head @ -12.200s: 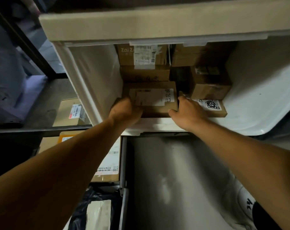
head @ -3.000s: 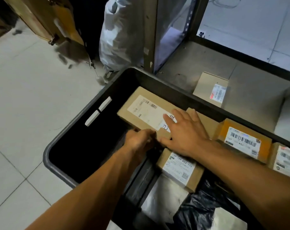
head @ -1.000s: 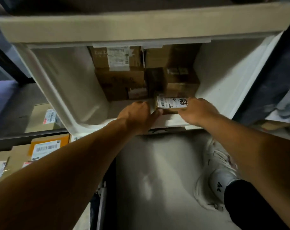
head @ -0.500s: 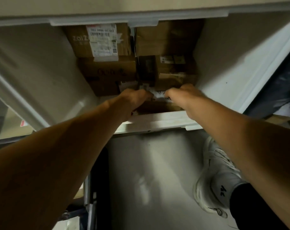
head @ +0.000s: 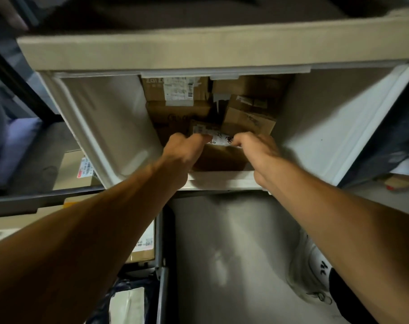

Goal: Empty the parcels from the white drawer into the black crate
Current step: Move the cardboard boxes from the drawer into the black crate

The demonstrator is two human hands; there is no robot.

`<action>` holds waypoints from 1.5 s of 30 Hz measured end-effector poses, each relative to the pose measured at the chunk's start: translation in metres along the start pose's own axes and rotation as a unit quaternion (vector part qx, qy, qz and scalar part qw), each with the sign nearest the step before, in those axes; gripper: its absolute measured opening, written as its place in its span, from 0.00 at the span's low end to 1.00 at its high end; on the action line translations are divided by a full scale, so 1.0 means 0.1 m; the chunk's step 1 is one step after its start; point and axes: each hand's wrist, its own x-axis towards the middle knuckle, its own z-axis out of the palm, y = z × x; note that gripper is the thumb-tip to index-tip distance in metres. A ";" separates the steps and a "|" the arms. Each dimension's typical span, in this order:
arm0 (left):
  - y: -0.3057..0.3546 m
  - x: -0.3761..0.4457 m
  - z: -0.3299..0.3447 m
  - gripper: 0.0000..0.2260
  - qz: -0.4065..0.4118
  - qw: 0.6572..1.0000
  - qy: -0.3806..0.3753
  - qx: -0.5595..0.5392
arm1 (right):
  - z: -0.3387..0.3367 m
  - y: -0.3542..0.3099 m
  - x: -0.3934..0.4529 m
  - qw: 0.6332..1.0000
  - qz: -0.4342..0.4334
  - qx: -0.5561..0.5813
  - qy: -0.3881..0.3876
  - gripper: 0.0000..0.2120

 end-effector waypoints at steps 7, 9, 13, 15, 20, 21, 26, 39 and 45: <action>-0.08 0.00 -0.08 0.09 0.048 0.998 0.025 0.027 | 0.14 -0.02 -0.05 0.999 -0.034 0.010 0.005 0.05; -0.08 0.00 -0.08 0.07 0.055 0.997 0.014 0.043 | 0.15 -0.01 -0.05 0.999 -0.044 0.015 -0.003 0.06; -0.10 0.03 -0.13 0.06 0.063 0.997 0.043 0.034 | 0.21 0.03 -0.06 0.997 -0.050 0.045 -0.029 0.07; -0.12 0.05 -0.16 0.05 0.069 0.996 0.060 0.016 | 0.26 0.05 -0.06 0.996 -0.053 0.061 -0.031 0.08; -0.16 0.10 -0.20 0.05 0.099 0.990 0.101 0.029 | 0.35 0.06 -0.06 0.994 -0.062 0.084 -0.010 0.13; -0.17 0.09 -0.21 0.02 0.102 0.989 0.104 0.036 | 0.36 0.06 -0.05 0.994 -0.061 0.090 -0.009 0.14; -0.24 0.08 -0.27 0.10 0.132 0.979 0.145 0.056 | 0.42 0.10 -0.05 0.991 -0.059 0.121 0.000 0.17; -0.17 -0.06 -0.35 0.14 0.175 0.968 0.179 0.005 | 0.38 0.05 -0.10 0.989 -0.082 0.120 0.002 0.15; -0.07 -0.07 -0.47 0.10 0.157 0.970 0.183 -0.024 | 0.43 -0.13 -0.20 0.984 -0.105 0.143 0.025 0.09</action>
